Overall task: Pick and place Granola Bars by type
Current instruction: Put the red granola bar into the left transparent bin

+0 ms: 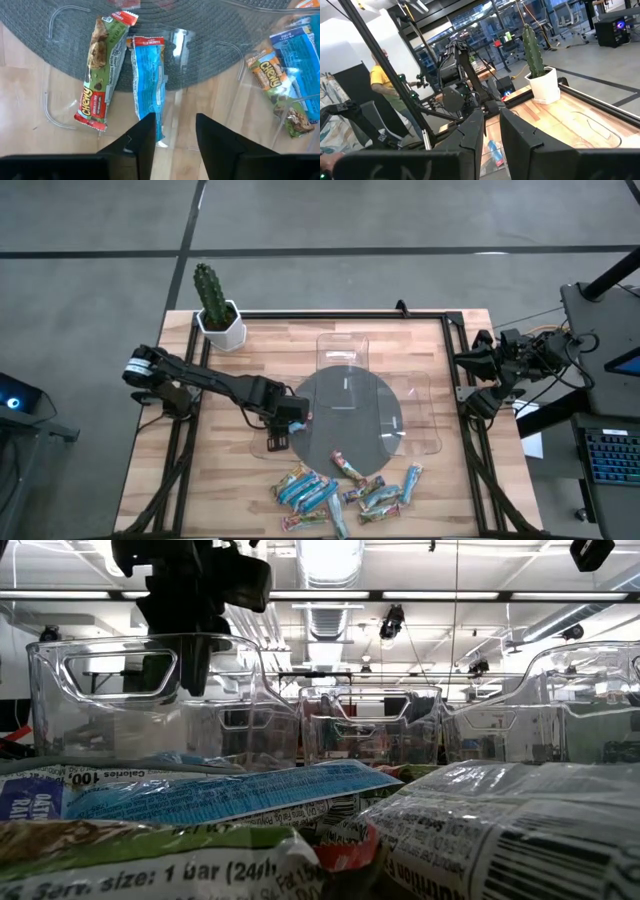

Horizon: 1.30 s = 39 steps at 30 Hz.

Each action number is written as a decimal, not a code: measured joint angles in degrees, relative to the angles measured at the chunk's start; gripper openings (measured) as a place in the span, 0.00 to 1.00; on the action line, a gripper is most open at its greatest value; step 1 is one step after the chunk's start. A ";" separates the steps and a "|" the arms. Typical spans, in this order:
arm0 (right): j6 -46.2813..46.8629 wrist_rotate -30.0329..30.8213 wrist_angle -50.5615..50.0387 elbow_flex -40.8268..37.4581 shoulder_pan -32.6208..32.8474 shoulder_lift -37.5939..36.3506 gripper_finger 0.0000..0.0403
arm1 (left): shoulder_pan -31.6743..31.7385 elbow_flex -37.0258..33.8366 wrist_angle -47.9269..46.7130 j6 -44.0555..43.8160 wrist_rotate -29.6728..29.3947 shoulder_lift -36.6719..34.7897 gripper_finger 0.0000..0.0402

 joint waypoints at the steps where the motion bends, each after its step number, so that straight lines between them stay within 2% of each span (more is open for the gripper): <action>1: 0.00 0.00 0.00 0.00 0.00 0.00 0.14 | 0.00 0.09 -0.02 0.00 0.02 0.00 0.31; 6: 0.00 0.00 0.00 0.00 0.00 0.00 0.14 | 0.02 0.51 -0.30 -1.08 0.63 -0.02 0.32; 13: -0.02 -0.02 0.00 0.00 0.00 0.00 0.14 | 0.72 0.51 -0.36 -3.00 5.88 -0.04 0.31; 18: -0.02 -0.02 0.00 0.00 0.00 0.00 0.14 | 0.74 0.51 -0.36 -4.48 6.13 -0.04 0.30; 21: -0.02 -0.02 0.00 0.00 0.00 0.00 0.14 | 0.76 0.51 -0.36 -4.72 6.13 -0.15 0.25; 30: -0.02 -0.02 0.00 0.00 0.00 0.00 0.14 | 0.85 0.51 -0.34 -5.07 6.15 -0.37 0.02; 39: -0.02 -0.04 -0.01 0.00 0.00 0.00 0.14 | 0.90 0.66 1.89 -7.18 6.15 -1.52 0.00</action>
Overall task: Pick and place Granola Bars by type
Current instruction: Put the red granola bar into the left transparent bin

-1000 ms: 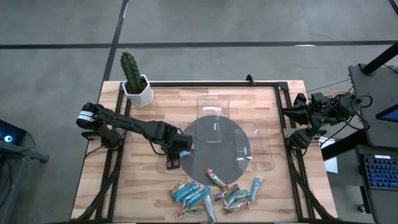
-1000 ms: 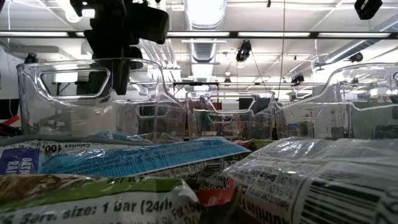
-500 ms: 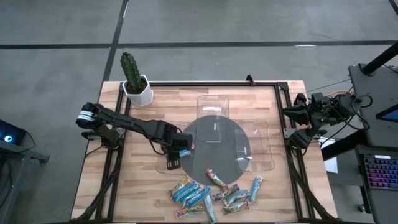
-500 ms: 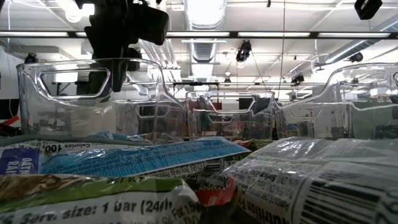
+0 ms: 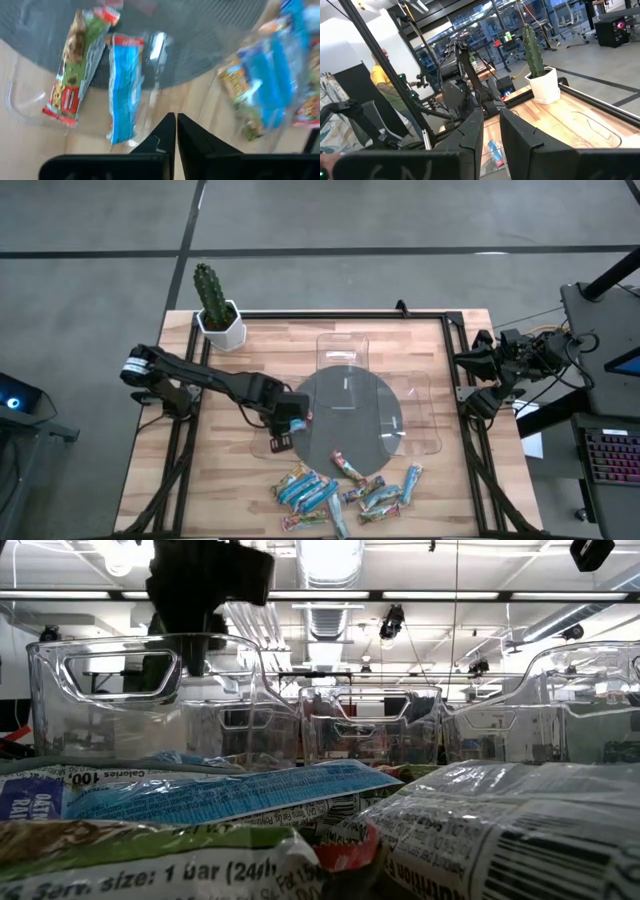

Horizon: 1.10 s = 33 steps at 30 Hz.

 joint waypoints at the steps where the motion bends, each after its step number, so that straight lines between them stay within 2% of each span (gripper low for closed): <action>1: 0.00 0.00 0.01 0.00 0.00 0.00 0.14 | 0.17 0.55 0.02 -0.29 0.06 -0.55 0.00; 9: 0.00 -0.01 0.01 0.00 0.00 0.00 0.14 | 1.03 11.58 -0.19 0.12 -0.56 -5.07 0.00; 18: 0.00 -0.02 0.01 0.00 0.00 0.00 0.14 | 1.09 25.64 0.16 3.13 -5.92 -9.97 0.00; 25: 0.00 -0.02 0.04 0.00 0.00 0.00 0.14 | 1.11 31.47 2.29 5.72 -6.50 -14.30 0.00; 33: -0.02 -0.02 0.06 0.00 0.00 0.00 0.14 | 1.07 34.54 4.28 9.22 -6.51 -17.63 0.00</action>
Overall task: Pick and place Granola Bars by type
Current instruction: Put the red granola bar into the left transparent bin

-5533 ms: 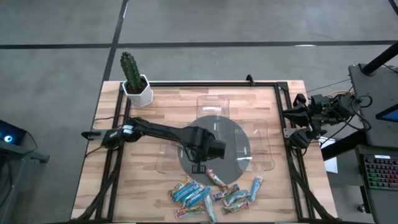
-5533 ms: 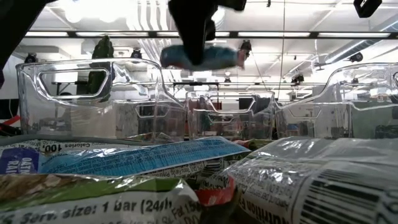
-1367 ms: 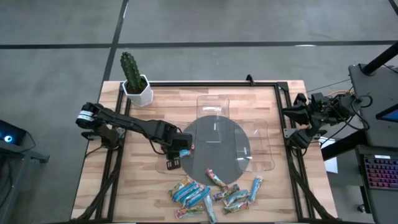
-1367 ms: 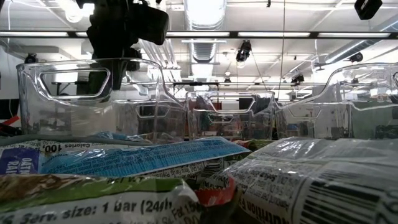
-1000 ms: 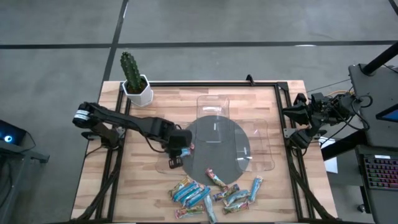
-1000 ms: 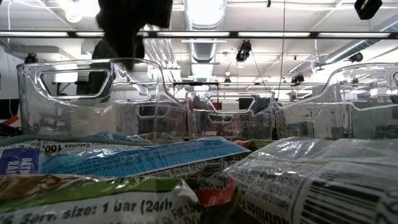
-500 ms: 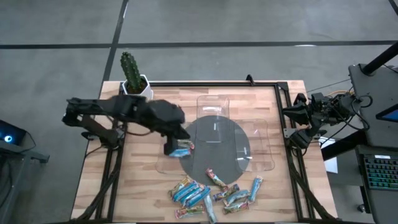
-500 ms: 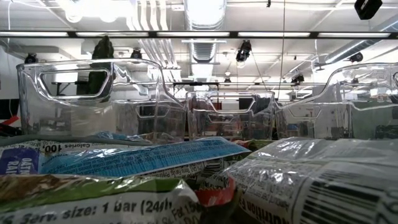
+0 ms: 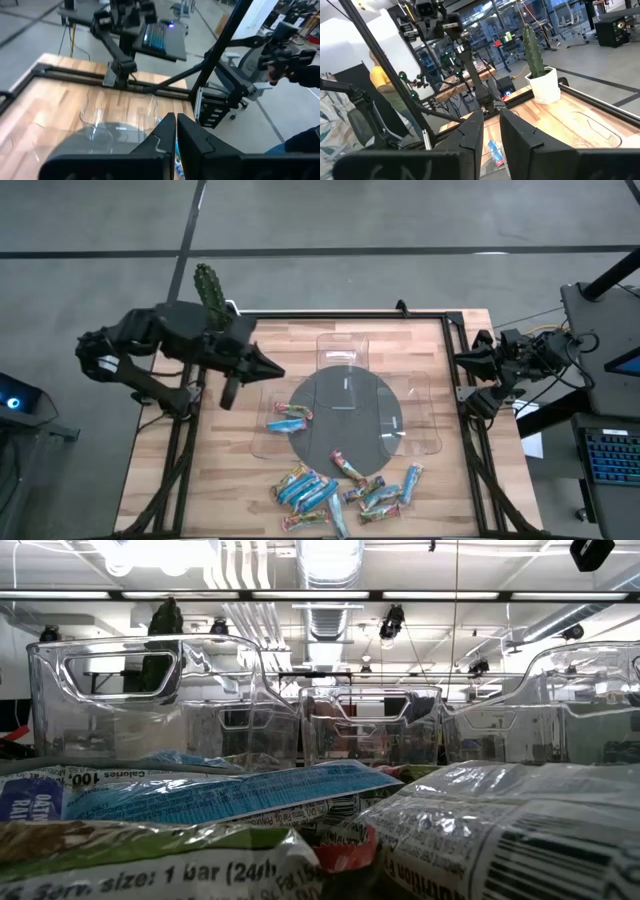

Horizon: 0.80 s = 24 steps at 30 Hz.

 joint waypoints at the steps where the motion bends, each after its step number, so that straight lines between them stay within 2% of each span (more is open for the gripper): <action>1: 0.00 0.00 -0.02 0.00 0.00 0.00 0.14 | 0.00 0.04 0.00 0.66 0.00 -0.56 0.00; 15: -0.02 0.00 -0.02 0.00 0.00 0.00 0.14 | -0.20 -0.12 -0.17 9.69 0.00 -5.02 0.00; 24: 0.00 0.00 -0.02 0.00 0.00 0.00 0.14 | -0.22 -0.43 -0.52 11.00 0.59 -8.04 0.00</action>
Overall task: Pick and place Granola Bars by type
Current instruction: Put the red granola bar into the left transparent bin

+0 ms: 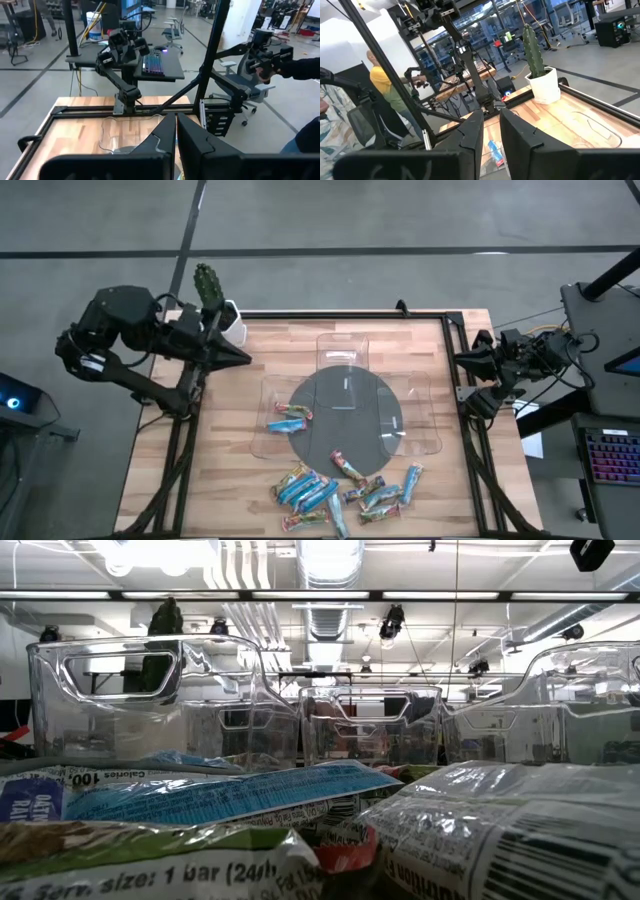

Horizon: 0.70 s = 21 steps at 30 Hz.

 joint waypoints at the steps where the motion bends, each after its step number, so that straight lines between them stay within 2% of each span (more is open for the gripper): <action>1: 0.00 0.00 0.00 0.00 0.00 0.00 0.14 | -0.04 -0.33 -0.02 0.13 0.68 -0.32 0.00; 7: 0.00 0.00 0.00 0.00 0.00 0.00 0.14 | -0.17 -3.29 -0.12 0.50 5.26 -2.13 0.00; 21: -0.17 0.00 -0.01 0.00 0.00 0.00 0.14 | -0.17 -4.38 1.59 -0.01 5.62 -1.45 0.00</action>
